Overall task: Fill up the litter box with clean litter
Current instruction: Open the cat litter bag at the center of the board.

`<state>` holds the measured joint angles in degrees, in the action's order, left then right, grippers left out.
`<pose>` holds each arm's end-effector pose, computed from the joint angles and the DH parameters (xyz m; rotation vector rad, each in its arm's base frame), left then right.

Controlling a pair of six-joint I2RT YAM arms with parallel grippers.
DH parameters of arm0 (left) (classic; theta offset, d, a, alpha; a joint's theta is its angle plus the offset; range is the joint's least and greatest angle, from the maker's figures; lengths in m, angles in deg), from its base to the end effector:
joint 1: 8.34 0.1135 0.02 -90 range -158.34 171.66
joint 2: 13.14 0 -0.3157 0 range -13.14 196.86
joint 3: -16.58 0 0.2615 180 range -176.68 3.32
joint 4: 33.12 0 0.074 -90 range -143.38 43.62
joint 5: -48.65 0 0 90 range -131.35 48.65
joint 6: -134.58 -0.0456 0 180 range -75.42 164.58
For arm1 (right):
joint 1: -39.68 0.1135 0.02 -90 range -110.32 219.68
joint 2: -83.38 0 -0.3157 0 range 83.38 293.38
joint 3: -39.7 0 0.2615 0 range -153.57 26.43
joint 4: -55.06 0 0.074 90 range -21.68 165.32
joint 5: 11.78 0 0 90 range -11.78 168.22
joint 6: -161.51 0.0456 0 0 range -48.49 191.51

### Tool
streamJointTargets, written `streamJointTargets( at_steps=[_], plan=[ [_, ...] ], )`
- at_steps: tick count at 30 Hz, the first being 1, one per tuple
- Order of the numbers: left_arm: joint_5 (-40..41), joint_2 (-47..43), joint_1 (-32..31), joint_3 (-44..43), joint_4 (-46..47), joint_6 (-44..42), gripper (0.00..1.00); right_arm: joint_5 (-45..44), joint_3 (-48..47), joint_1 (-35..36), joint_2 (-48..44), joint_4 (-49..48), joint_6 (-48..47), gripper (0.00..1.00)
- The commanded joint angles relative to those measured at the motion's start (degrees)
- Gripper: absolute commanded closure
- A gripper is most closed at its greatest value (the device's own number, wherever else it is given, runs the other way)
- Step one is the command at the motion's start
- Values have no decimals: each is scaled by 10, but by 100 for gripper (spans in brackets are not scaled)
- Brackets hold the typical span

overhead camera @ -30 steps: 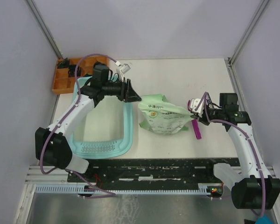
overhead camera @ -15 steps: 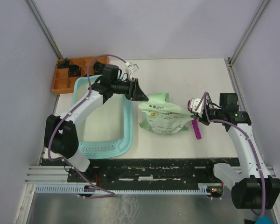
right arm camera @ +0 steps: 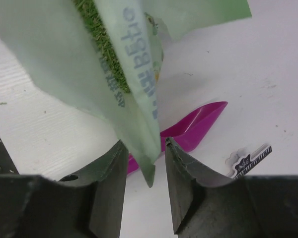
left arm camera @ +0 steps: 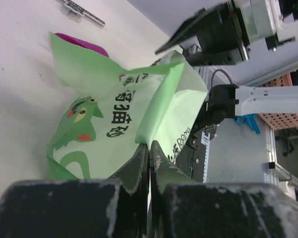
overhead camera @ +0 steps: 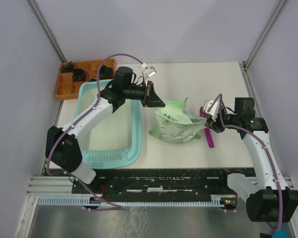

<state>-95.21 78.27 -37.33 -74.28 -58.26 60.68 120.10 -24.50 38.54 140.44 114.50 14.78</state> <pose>0.3147 -0.2165 0.3829 0.8645 1.9276 -1.4292 0.1744 0.0270 0.3255 -1.2845 1.8184 0.3747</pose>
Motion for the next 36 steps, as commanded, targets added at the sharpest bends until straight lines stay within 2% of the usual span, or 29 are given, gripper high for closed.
streamJointTargets(
  at_steps=[1,6,12,14,18,20,22,25,26,28,31,36],
  plan=[
    [4,-100,-23,31,110,-25,97,-16,-68,-2,-12,-16,104,54],
    [58,-178,-29,98,210,-36,97,22,-125,-2,-7,29,130,52],
    [78,-141,-29,28,217,-48,97,62,-144,-1,14,45,140,57],
    [79,-123,-29,8,218,-50,97,69,-148,-2,18,45,150,63],
    [83,-118,-29,14,221,-56,97,72,-156,-2,9,15,197,84],
    [85,-129,-29,35,224,-63,97,75,-159,-1,7,-7,219,88],
    [89,-143,-30,55,226,-68,97,75,-170,-2,17,-20,239,87],
    [94,-161,-29,72,226,-70,97,85,-199,-2,46,-25,266,72],
    [96,-164,-29,75,224,-71,97,101,-212,-2,56,-2,253,62],
    [100,-167,-29,76,221,-72,97,134,-247,-1,79,66,194,53],
    [100,-165,-30,71,216,-72,97,157,-307,-1,122,225,49,49],
    [99,-161,-29,67,215,-71,97,175,-375,-1,202,506,-254,49]
  ],
)
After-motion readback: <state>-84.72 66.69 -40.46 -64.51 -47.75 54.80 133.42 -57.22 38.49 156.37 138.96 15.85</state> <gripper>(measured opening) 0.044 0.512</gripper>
